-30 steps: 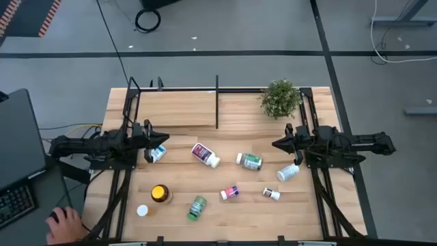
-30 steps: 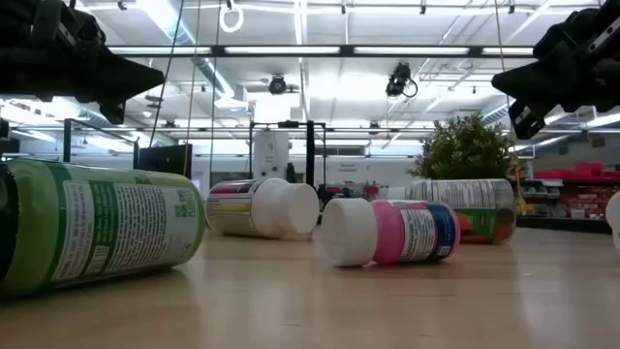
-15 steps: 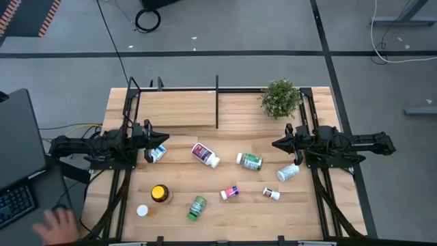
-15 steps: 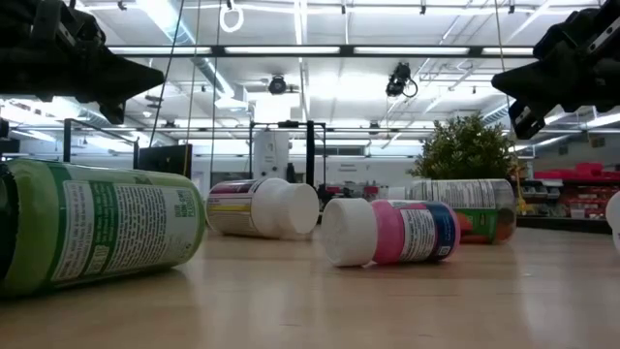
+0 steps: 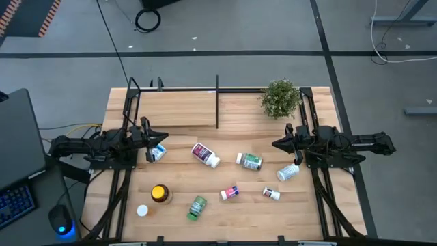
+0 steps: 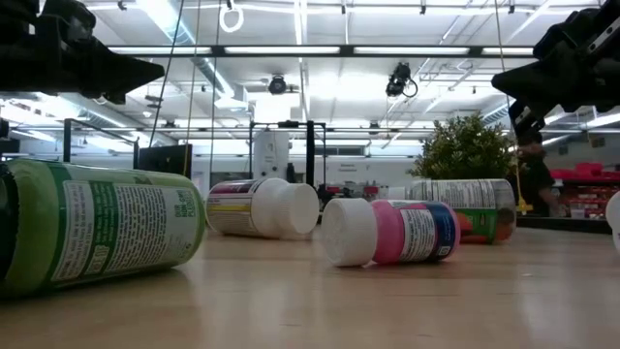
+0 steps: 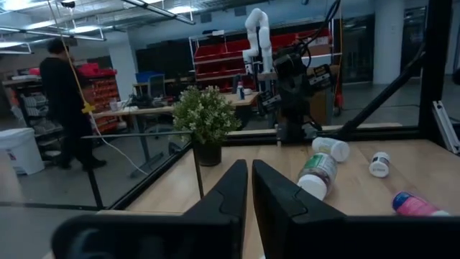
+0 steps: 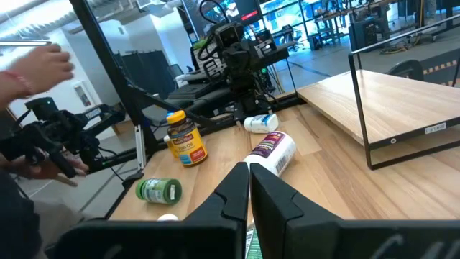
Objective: Pick and place medicine bottles onto shelf by color
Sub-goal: Adjust the green plant on the table
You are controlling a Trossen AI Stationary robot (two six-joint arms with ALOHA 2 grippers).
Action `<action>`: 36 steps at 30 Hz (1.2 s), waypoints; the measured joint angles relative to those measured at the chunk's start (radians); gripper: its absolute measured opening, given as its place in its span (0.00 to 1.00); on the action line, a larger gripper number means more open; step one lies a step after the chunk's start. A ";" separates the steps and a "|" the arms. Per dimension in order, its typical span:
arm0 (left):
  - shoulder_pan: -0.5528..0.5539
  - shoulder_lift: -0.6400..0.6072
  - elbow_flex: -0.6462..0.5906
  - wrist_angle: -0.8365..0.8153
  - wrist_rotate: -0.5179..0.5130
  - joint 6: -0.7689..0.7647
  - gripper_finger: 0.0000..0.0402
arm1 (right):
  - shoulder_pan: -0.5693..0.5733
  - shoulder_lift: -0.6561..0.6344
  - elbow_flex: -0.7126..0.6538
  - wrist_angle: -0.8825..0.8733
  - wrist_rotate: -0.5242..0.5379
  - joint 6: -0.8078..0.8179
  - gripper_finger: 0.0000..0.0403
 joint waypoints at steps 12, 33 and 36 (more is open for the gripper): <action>0.000 0.000 0.000 0.001 0.000 -0.001 0.08 | 0.000 0.000 0.000 0.000 0.000 0.000 0.06; 0.027 0.000 0.000 0.376 -0.061 -0.603 0.10 | 0.000 0.000 0.000 0.000 0.000 0.000 0.06; 0.028 0.000 0.004 0.400 -0.196 -0.571 0.12 | 0.000 0.000 0.000 0.000 0.000 0.000 0.06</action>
